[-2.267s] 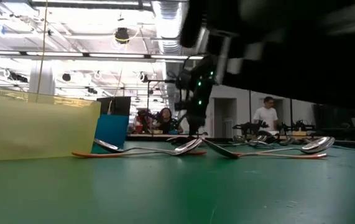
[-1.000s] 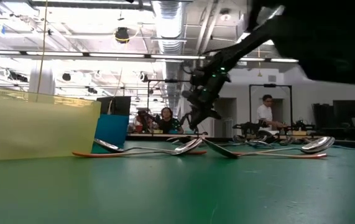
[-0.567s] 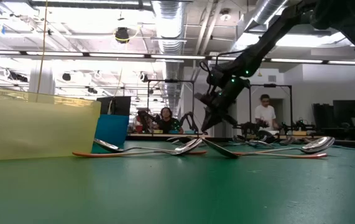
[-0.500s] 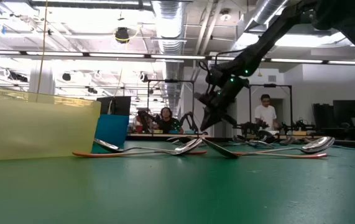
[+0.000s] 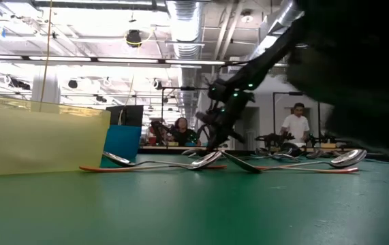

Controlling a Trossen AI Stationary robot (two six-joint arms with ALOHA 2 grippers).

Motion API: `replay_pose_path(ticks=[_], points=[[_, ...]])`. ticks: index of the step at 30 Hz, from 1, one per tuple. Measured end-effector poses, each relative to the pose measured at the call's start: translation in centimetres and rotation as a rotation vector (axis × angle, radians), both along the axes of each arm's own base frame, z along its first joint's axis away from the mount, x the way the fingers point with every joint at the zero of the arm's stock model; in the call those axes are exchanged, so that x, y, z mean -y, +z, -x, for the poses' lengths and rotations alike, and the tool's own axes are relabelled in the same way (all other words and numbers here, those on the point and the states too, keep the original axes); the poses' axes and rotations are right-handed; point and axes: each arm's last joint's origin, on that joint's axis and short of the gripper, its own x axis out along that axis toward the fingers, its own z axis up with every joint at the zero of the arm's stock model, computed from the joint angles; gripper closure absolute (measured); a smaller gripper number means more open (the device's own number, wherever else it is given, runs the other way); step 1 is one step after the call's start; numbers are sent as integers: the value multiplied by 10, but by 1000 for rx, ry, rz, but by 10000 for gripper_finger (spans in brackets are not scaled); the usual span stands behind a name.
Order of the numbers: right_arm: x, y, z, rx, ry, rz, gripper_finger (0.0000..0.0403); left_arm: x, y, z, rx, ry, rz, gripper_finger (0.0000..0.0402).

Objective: Sort silverware by color (type)
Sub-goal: Put the black spoon into the dark blue bin

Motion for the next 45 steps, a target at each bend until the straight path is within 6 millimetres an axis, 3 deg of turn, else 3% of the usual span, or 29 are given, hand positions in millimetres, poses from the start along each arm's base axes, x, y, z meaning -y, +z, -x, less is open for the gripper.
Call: replay_pose_path(ticks=[4,10,14,18,23,30,38,42,45], points=[[-7,11,-27,-66,218,-24,403,0,0,0,-9,-2,-3,401],[-48,37,-51,-166,645,-2,403,2,2,3,0,-16,-7,402],[-56,52,-54,-242,620,103,403,3,3,5,7,-21,-8,401],[-34,69,-46,-203,490,195,403,3,3,5,7,-21,-7,402],[-13,47,-30,-285,414,146,403,3,3,5,15,-22,3,402],[-15,16,-36,-356,414,98,403,3,3,5,17,-19,5,401],[-51,15,-53,-436,560,131,403,3,2,5,7,-18,10,401],[-46,22,-46,-463,585,114,403,4,0,6,-16,-23,14,401],[-41,23,-37,-432,705,62,403,4,-1,6,-27,-27,10,401]])
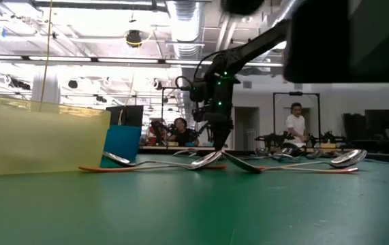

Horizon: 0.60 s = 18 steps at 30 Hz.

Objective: Sort silverware by color (type)
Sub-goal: Put the black spoon into the dark blue bin

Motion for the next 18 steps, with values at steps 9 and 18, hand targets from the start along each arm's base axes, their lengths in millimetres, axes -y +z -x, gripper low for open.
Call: replay_pose_path(ticks=[9,18], points=[[-14,6,-16,55,225,78,403,1,-2,1,-26,-7,13,401],[-13,7,-22,38,323,207,403,1,-3,1,-27,-7,21,401]])
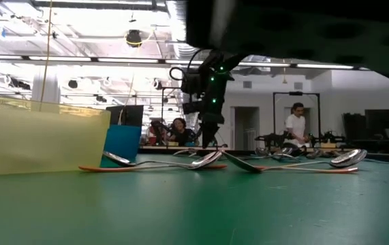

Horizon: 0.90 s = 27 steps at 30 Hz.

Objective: Sort silverware by color (type)
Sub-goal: Put the black spoon into the dark blue bin

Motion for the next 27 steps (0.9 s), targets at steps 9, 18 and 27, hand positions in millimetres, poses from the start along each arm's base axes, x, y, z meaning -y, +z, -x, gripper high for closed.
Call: replay_pose_path(ticks=[9,18,27], points=[[-10,-11,7,-31,38,-172,403,0,-1,-1,9,5,10,401],[-14,-12,9,-76,-55,-190,403,-3,-15,-6,-36,2,60,401],[-24,22,31,-63,54,-334,403,2,-4,7,3,-9,-14,401]])
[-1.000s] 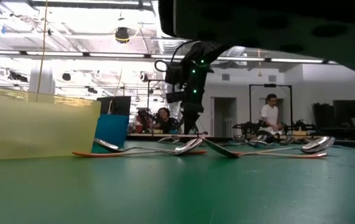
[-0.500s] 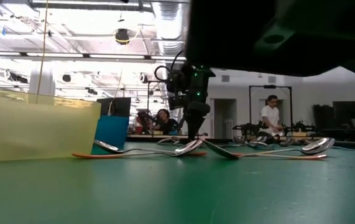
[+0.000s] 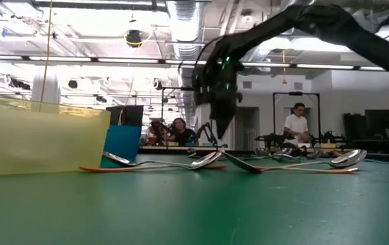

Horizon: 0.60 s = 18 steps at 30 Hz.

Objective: Sort silverware by color (type)
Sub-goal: Put the black spoon into the dark blue bin

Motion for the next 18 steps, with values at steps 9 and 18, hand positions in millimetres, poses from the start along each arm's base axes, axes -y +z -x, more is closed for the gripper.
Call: replay_pose_path(ticks=[9,18], points=[[-93,5,-6,-4,184,-304,403,7,10,16,108,-55,29,402],[-64,53,-1,346,-412,198,395,1,22,14,320,-231,96,401]])
